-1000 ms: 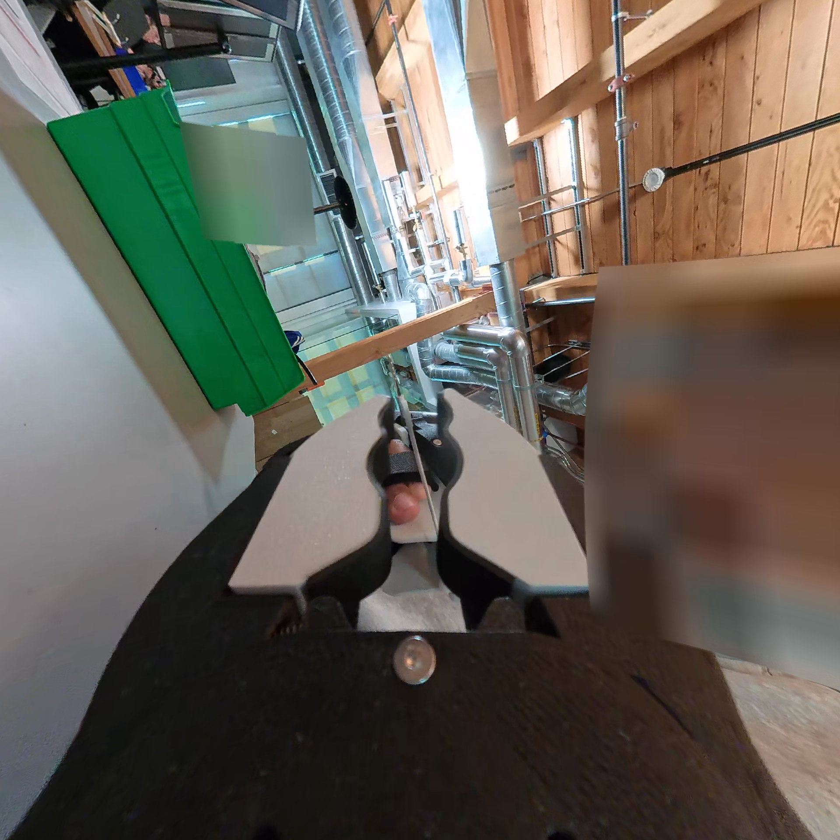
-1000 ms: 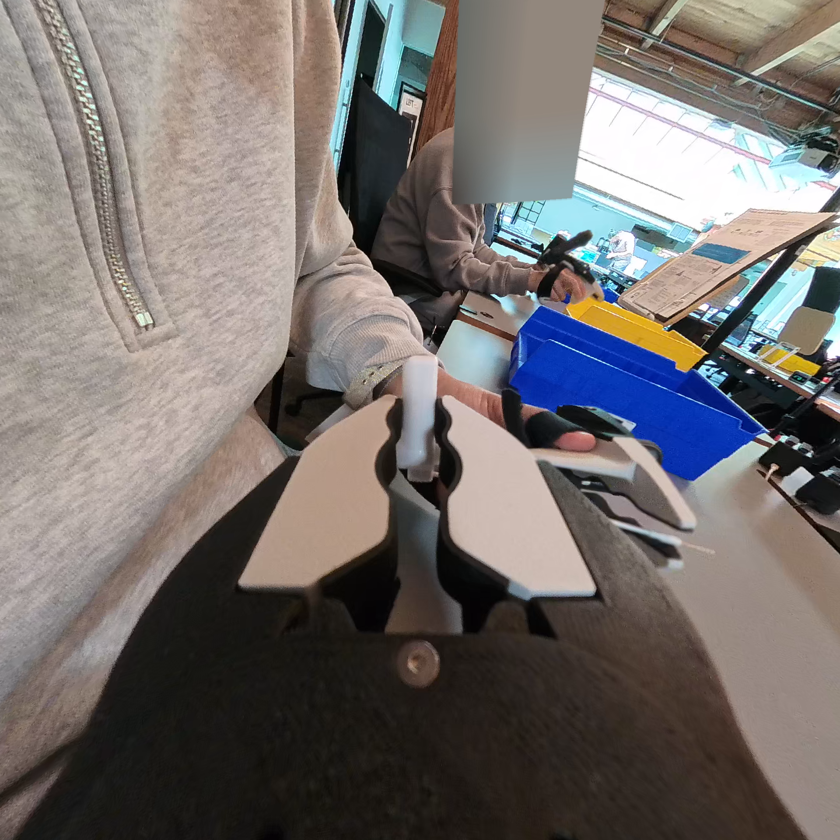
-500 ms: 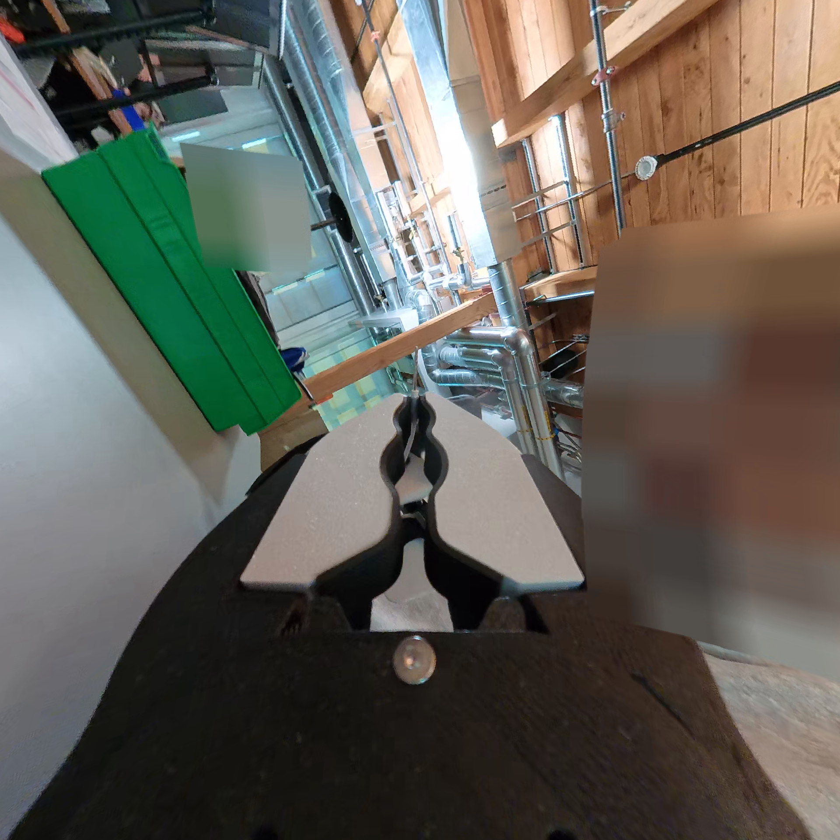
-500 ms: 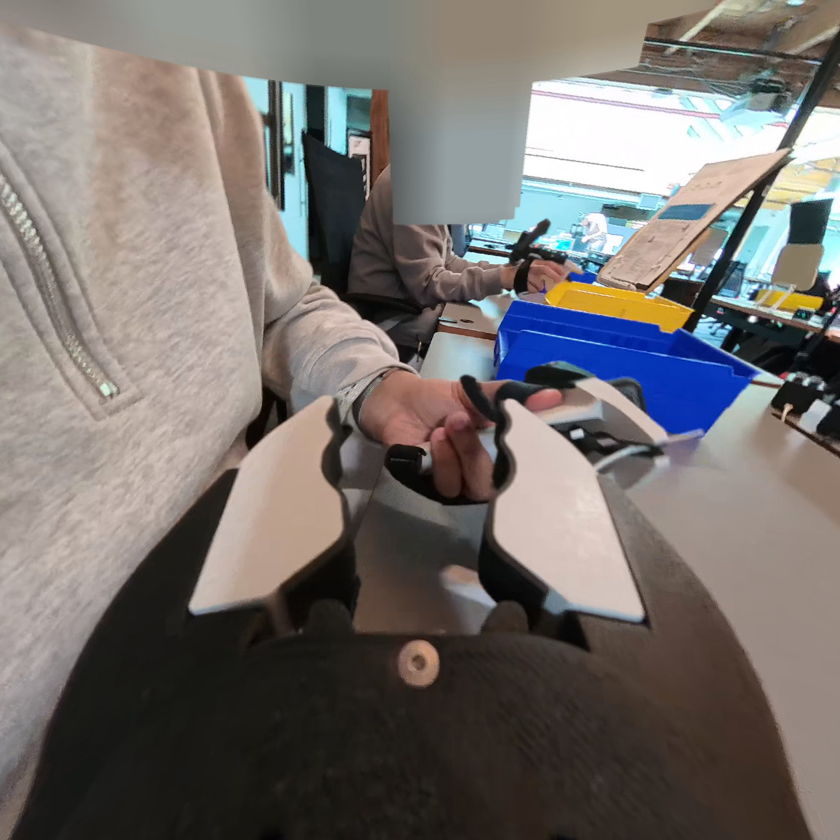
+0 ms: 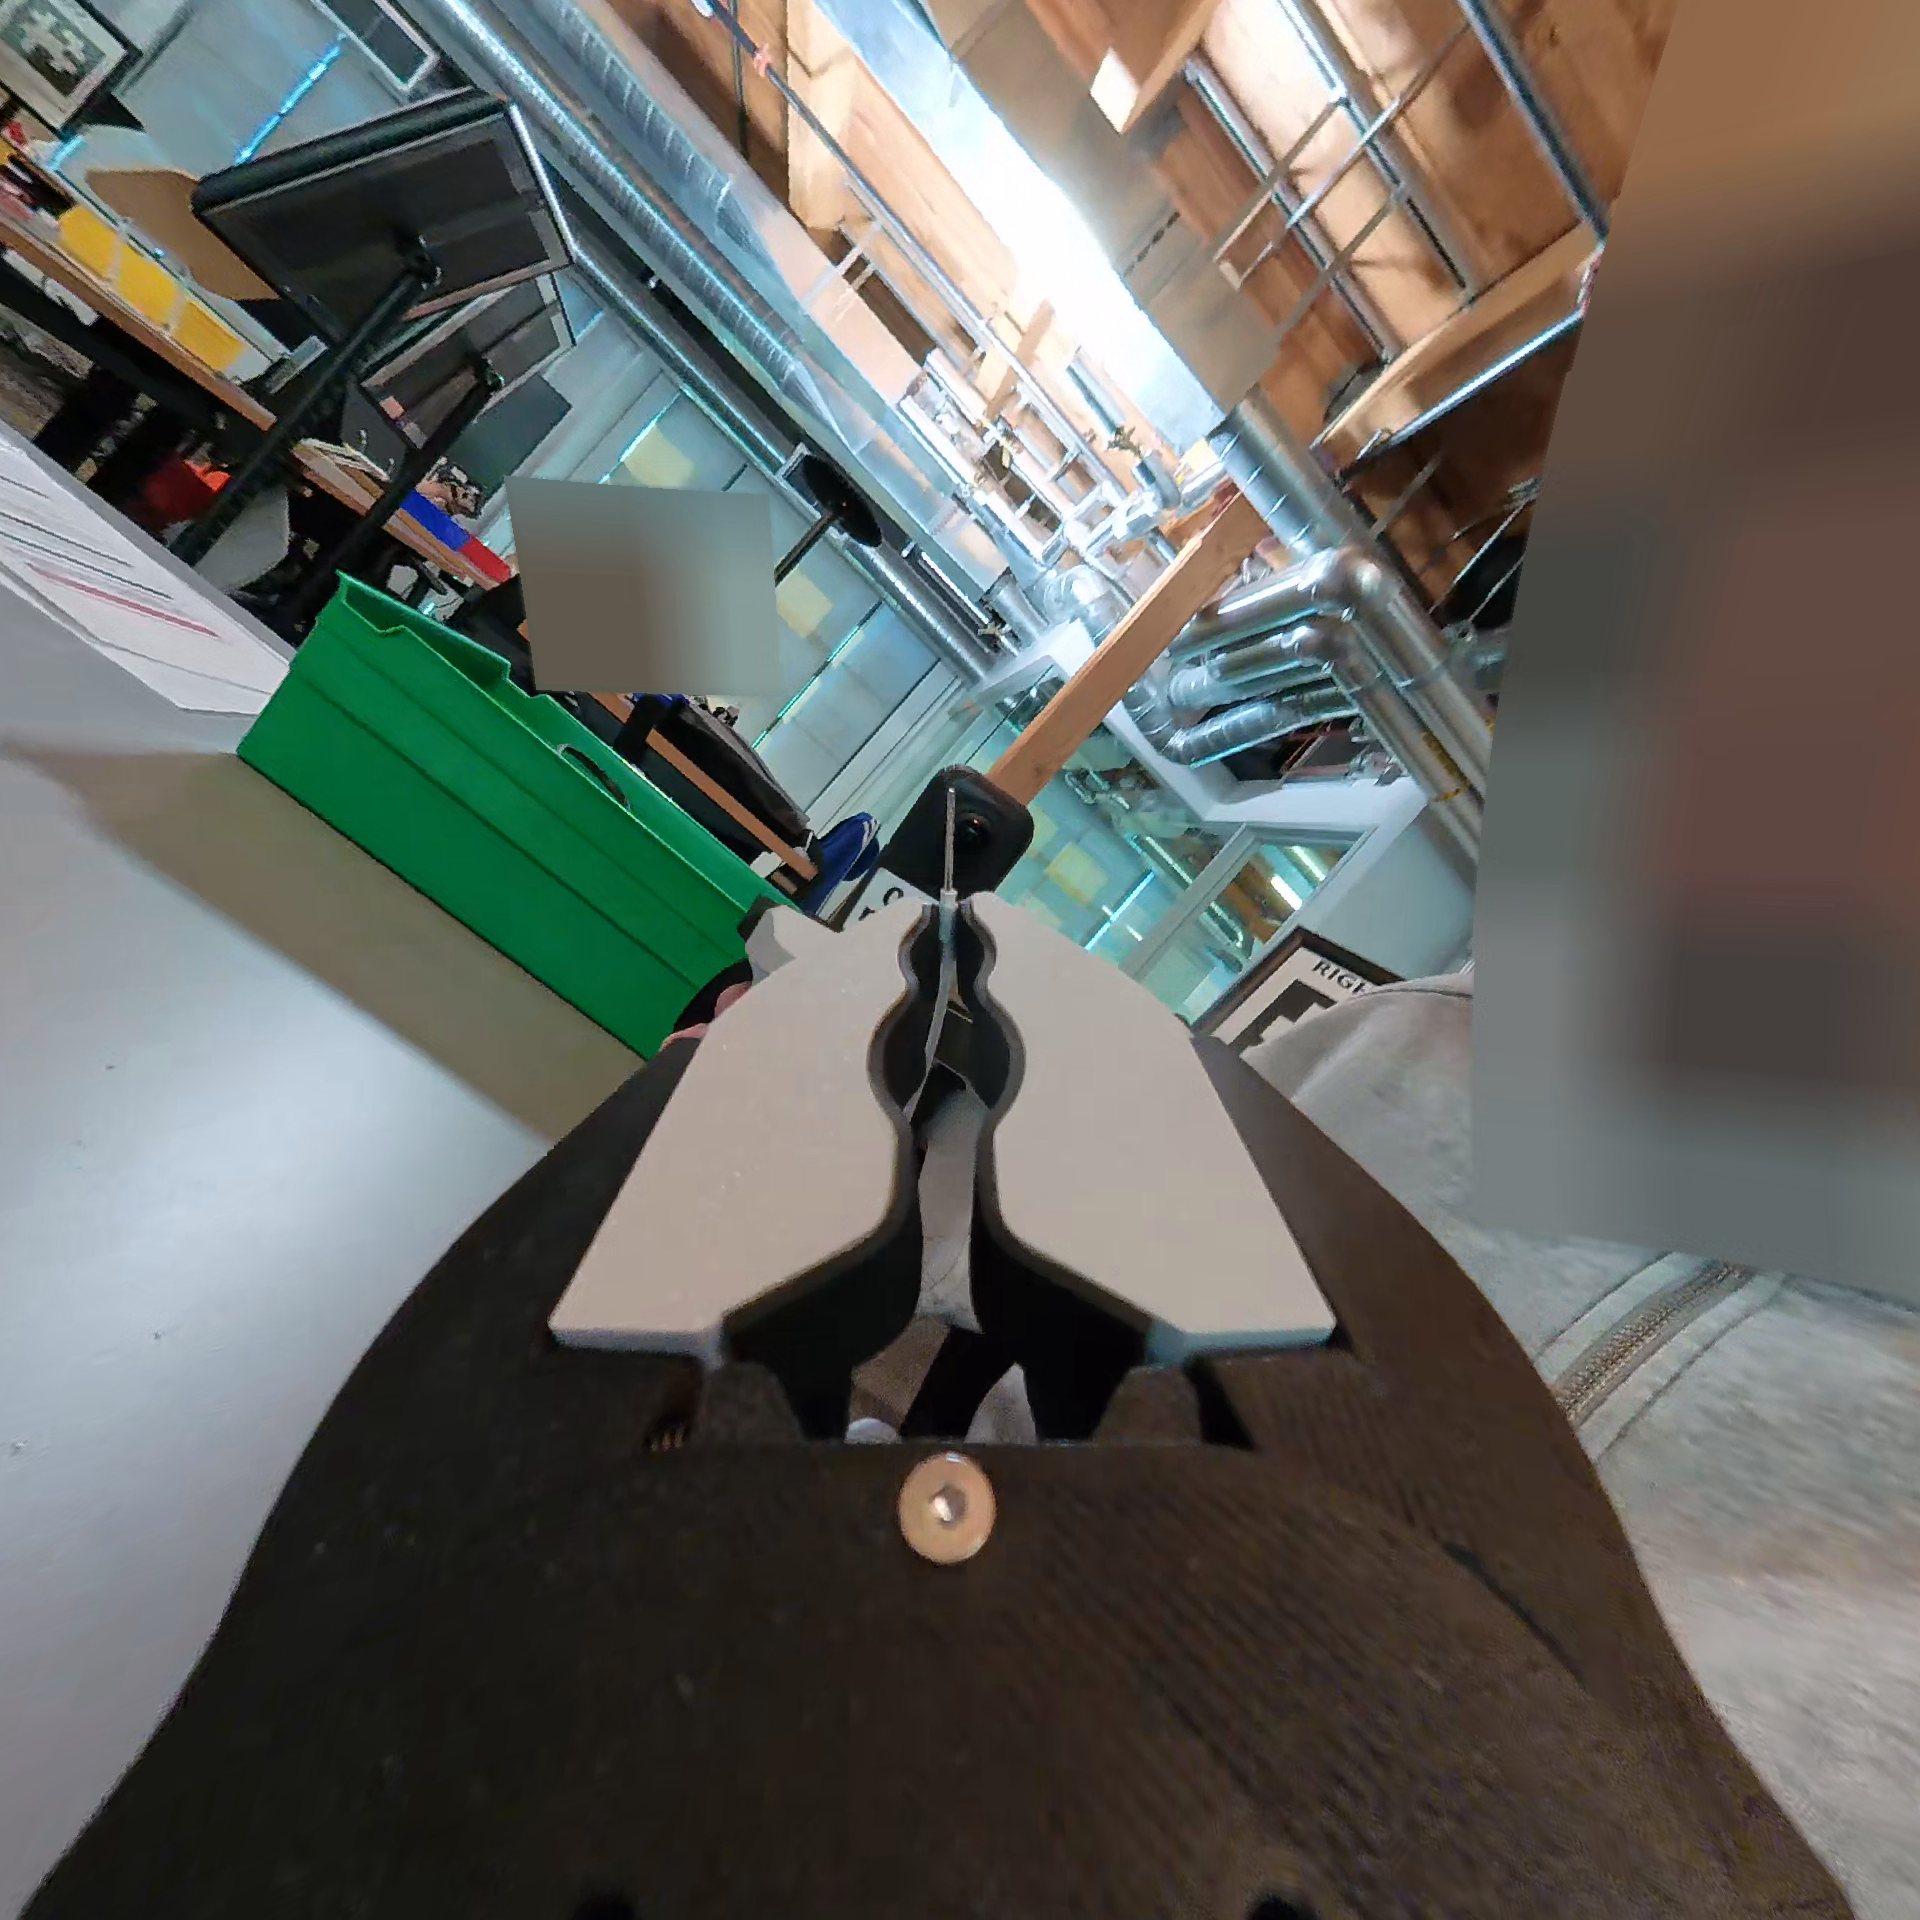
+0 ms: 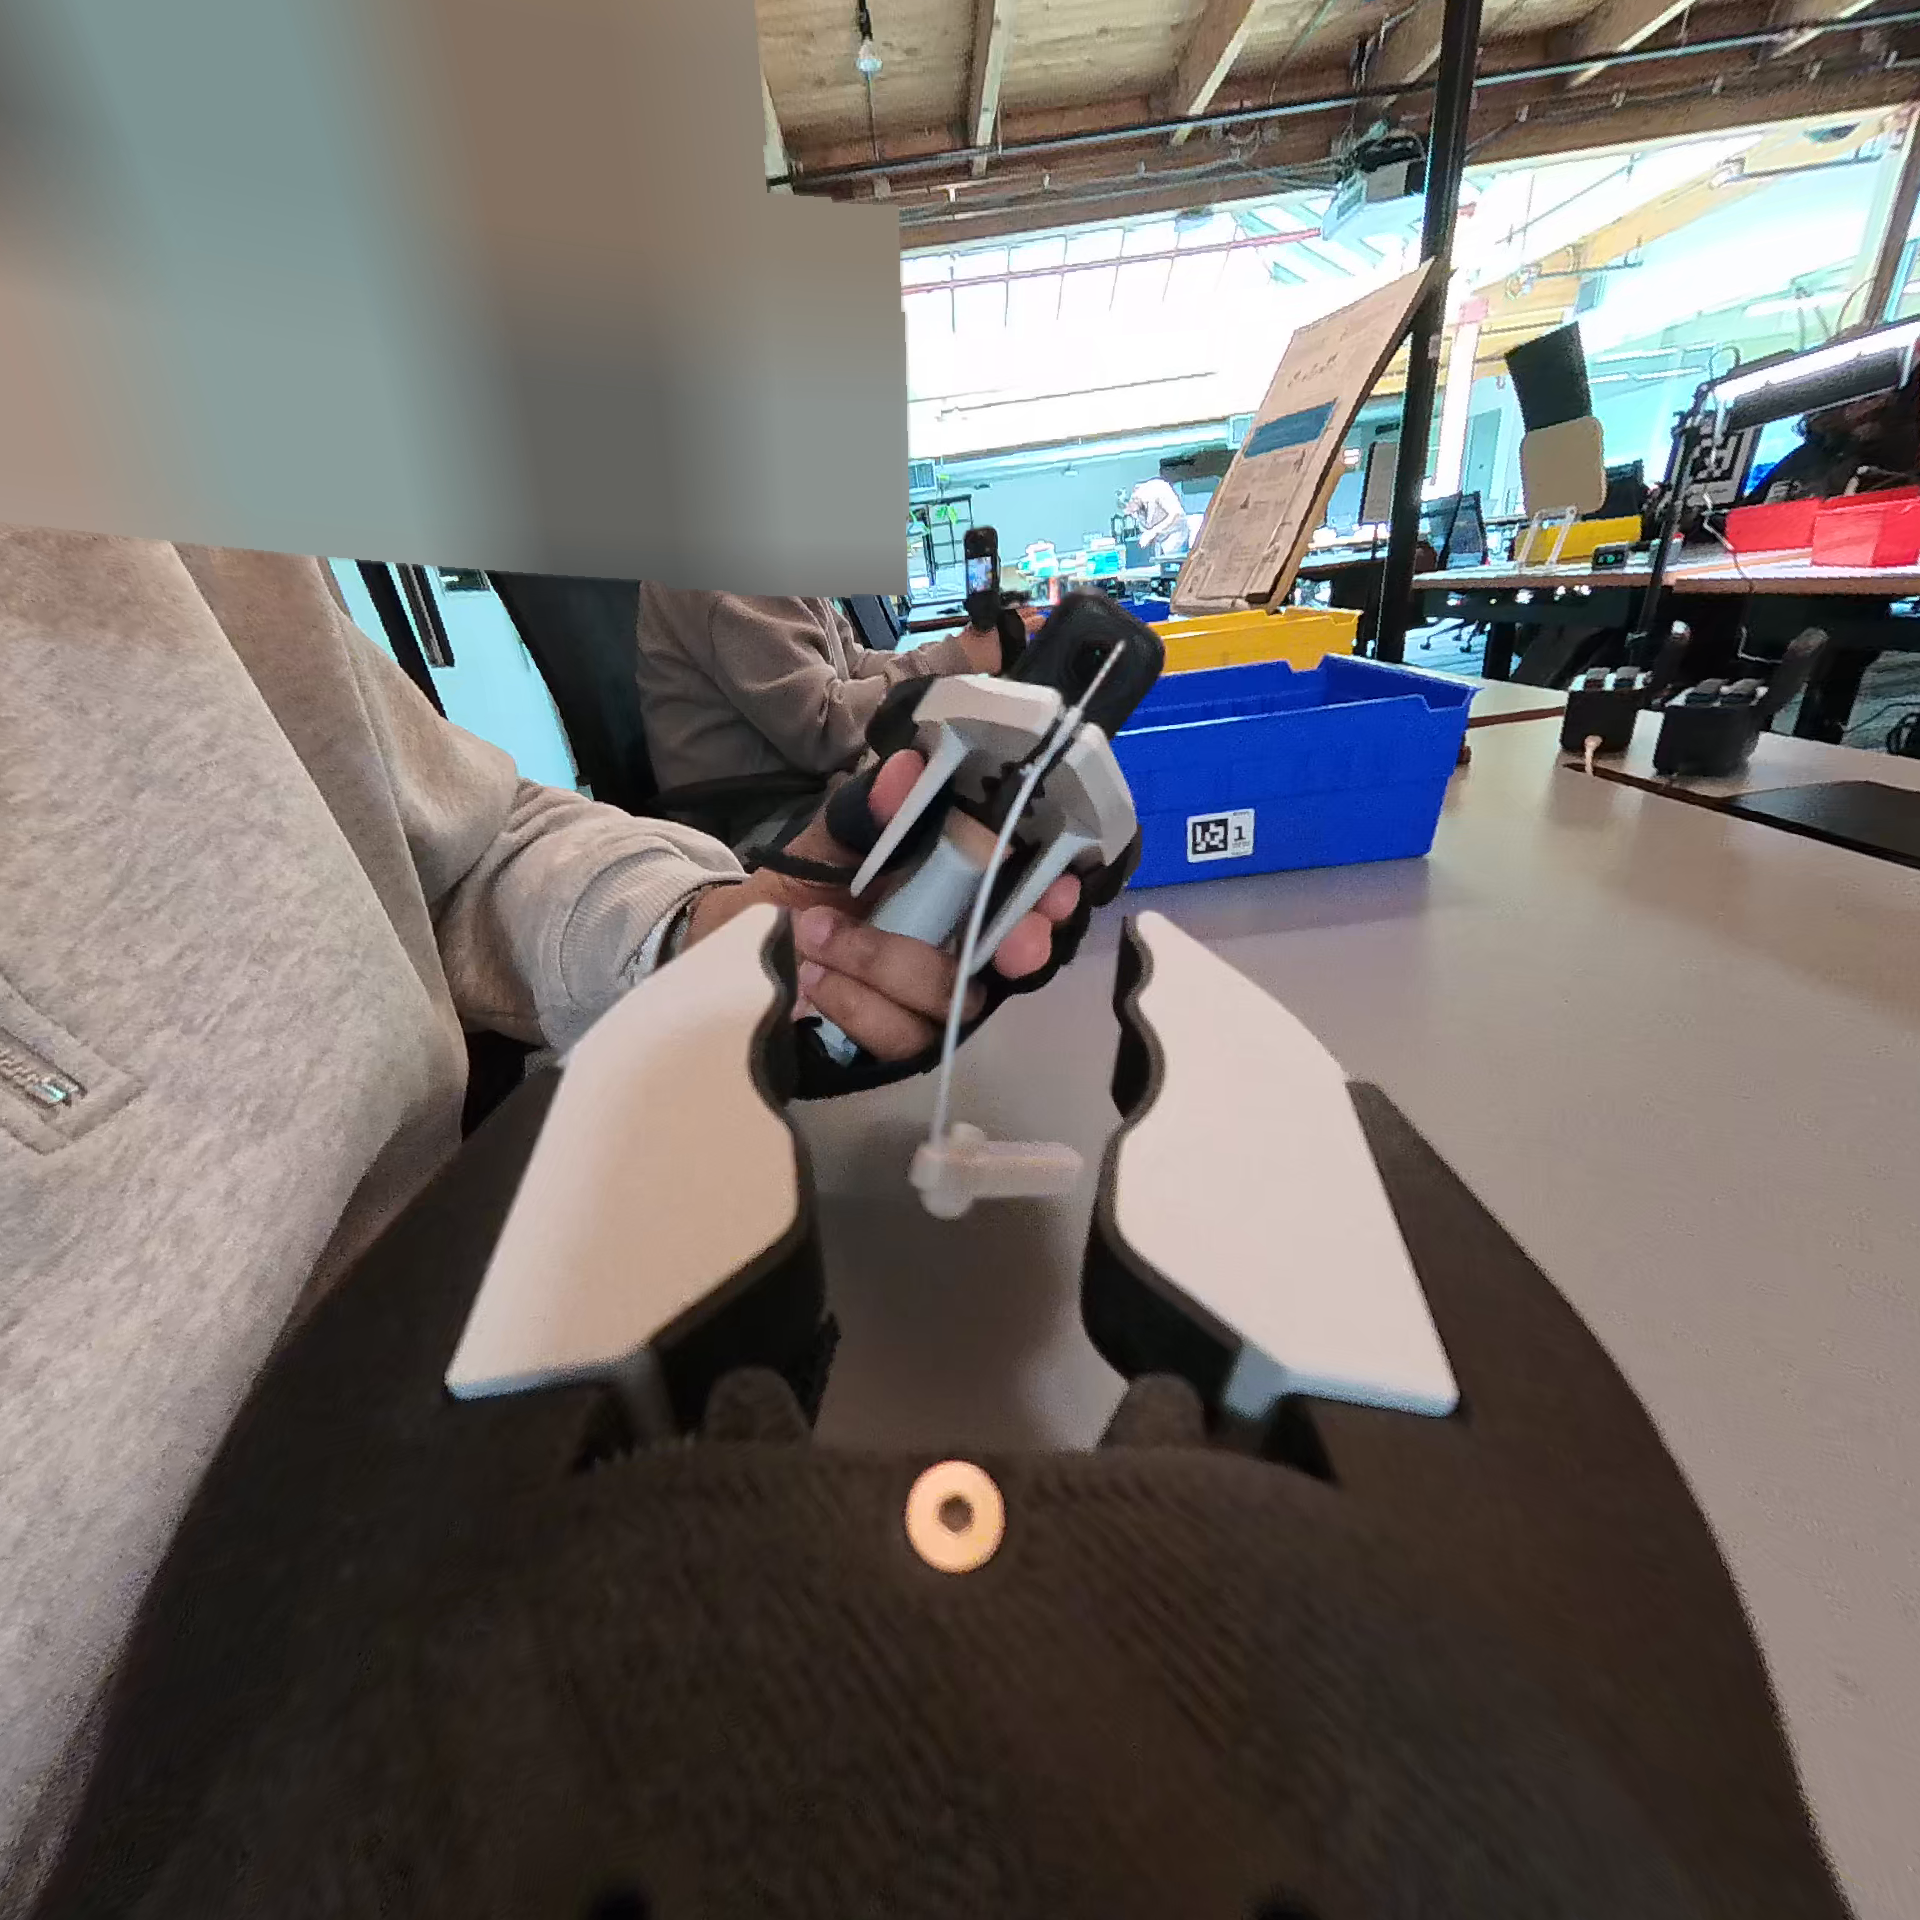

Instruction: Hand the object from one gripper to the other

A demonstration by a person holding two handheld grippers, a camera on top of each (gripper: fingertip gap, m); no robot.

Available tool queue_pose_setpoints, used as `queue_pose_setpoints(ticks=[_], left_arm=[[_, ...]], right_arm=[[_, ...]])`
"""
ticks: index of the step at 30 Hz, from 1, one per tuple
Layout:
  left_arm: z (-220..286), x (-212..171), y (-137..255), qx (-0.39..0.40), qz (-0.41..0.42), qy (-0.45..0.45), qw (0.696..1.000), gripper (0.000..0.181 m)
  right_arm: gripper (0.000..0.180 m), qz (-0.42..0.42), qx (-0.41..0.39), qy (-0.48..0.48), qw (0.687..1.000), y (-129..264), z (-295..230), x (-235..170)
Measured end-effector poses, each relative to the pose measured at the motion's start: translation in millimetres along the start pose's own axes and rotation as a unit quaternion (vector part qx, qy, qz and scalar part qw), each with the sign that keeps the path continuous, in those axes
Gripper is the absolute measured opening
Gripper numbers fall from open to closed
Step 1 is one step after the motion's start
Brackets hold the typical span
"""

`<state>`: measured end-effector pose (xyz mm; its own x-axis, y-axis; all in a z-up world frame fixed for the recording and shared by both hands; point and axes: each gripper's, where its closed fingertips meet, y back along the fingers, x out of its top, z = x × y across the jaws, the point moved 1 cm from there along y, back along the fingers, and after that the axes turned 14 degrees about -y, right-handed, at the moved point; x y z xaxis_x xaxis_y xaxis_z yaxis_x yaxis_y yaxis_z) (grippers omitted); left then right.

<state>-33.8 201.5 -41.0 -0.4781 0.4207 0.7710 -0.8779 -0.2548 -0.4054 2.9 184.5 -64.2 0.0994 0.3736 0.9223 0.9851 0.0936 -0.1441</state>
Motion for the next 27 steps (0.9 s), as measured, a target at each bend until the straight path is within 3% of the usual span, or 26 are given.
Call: queue_pose_setpoints(ticks=[8,13,17,22,27], left_arm=[[7,-6,-4,-0.023,-0.025,-0.017,0.999,0.002],[8,-9,-4,-0.037,-0.029,-0.004,0.999,0.002],[6,-8,-3,-0.036,-0.027,-0.002,0.999,0.002],[9,-9,-4,-0.046,-0.032,-0.002,0.998,0.002],[20,-7,-4,-0.084,-0.031,-0.003,0.996,0.002]], right_arm=[[0.044,-0.055,-0.03,-0.048,0.997,1,16,-18],[0.041,-0.035,-0.013,-0.084,0.996,5,16,-10],[0.036,-0.075,0.008,-0.107,0.991,0,9,-24],[0.034,-0.146,-0.002,-0.097,0.984,-5,9,-49],[0.04,-0.124,0.01,-0.137,0.983,-3,10,-43]])
